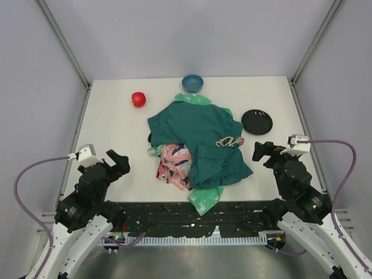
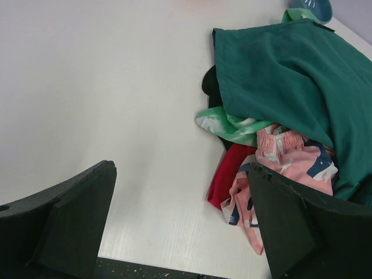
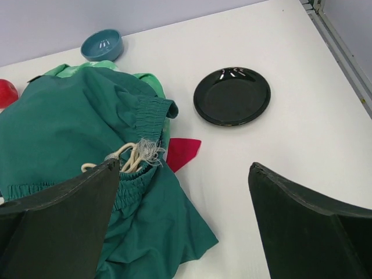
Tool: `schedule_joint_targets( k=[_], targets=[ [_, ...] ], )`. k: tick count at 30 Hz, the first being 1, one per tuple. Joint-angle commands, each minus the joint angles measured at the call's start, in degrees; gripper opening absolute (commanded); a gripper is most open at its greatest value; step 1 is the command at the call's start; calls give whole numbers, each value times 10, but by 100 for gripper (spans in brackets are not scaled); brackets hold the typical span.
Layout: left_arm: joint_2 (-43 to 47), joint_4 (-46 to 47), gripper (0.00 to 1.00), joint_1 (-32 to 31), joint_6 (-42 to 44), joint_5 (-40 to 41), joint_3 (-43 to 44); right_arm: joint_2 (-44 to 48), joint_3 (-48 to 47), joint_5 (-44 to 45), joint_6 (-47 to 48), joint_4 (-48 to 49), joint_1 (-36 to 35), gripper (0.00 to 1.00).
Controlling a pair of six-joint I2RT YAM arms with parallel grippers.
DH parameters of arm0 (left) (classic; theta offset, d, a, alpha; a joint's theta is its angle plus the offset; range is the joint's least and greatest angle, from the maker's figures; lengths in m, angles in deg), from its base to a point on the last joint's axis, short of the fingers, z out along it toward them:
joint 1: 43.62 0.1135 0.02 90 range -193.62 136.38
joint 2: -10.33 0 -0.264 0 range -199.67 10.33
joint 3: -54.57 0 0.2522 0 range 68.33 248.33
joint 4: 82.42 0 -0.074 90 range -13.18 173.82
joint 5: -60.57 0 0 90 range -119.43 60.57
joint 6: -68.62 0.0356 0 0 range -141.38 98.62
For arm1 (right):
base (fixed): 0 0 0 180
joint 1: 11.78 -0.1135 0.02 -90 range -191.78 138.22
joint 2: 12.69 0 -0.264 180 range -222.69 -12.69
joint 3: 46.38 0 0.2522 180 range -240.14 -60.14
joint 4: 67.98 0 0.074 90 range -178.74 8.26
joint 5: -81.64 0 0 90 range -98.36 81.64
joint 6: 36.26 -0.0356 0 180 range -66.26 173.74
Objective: Pick out a specific cloth from the pile
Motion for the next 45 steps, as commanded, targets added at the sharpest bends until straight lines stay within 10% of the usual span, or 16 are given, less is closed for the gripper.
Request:
schedule_joint_targets(
  k=[1, 10, 21, 45],
  targets=[
    [-11, 30, 100, 1, 5, -2, -13, 11, 15, -31, 23, 54, 0, 95],
    [-38, 57, 100, 1, 15, -27, -31, -76, -5, -315, 177, 121, -5, 95],
    [-50, 97, 100, 1, 28, -81, -74, -407, -151, -273, 651, 44, -316, 95],
    [-67, 86, 100, 1, 24, -54, -74, -780, -190, -236, 714, 175, -317, 95]
  ],
)
